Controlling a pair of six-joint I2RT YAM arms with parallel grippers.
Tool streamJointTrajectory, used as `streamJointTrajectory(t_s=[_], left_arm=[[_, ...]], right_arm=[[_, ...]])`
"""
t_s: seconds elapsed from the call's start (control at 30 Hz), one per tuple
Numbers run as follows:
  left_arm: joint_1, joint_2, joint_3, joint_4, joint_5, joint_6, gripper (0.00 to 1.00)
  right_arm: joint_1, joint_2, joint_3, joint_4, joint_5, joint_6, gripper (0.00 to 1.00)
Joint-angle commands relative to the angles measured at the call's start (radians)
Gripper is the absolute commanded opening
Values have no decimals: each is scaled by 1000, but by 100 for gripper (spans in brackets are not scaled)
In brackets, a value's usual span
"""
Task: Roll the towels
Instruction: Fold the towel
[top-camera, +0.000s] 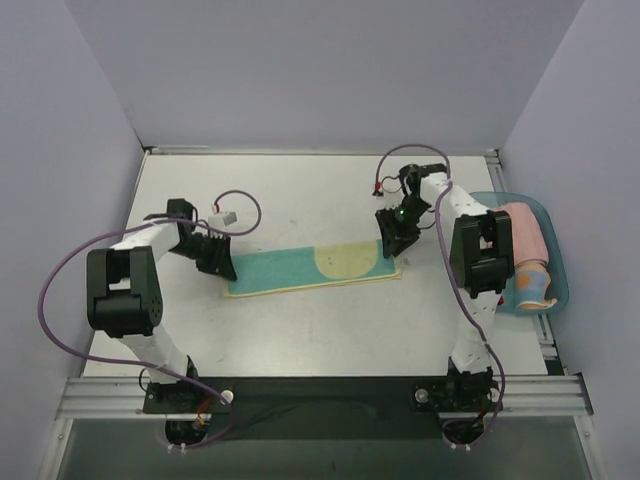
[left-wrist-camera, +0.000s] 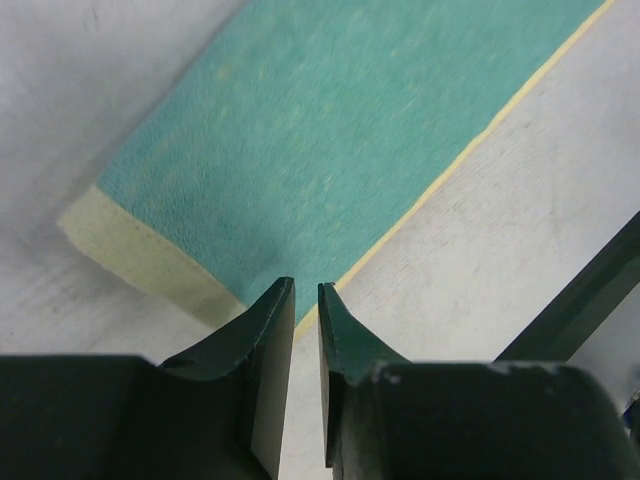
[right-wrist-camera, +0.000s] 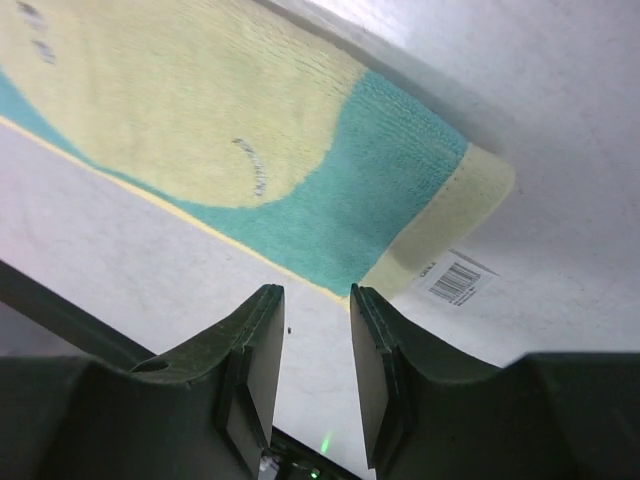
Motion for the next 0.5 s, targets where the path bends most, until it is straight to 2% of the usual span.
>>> streamJointTrajectory(t_s=[0.0, 0.27, 0.47], left_arm=[[7, -38, 91, 47, 133, -74, 27], [29, 88, 147, 231, 216, -278, 25], [95, 190, 127, 308, 183, -351, 20]], right_arm=[[-24, -102, 61, -39, -170, 14, 33], [-47, 60, 163, 17, -288, 151, 28], [-73, 189, 188, 55, -192, 221, 21]])
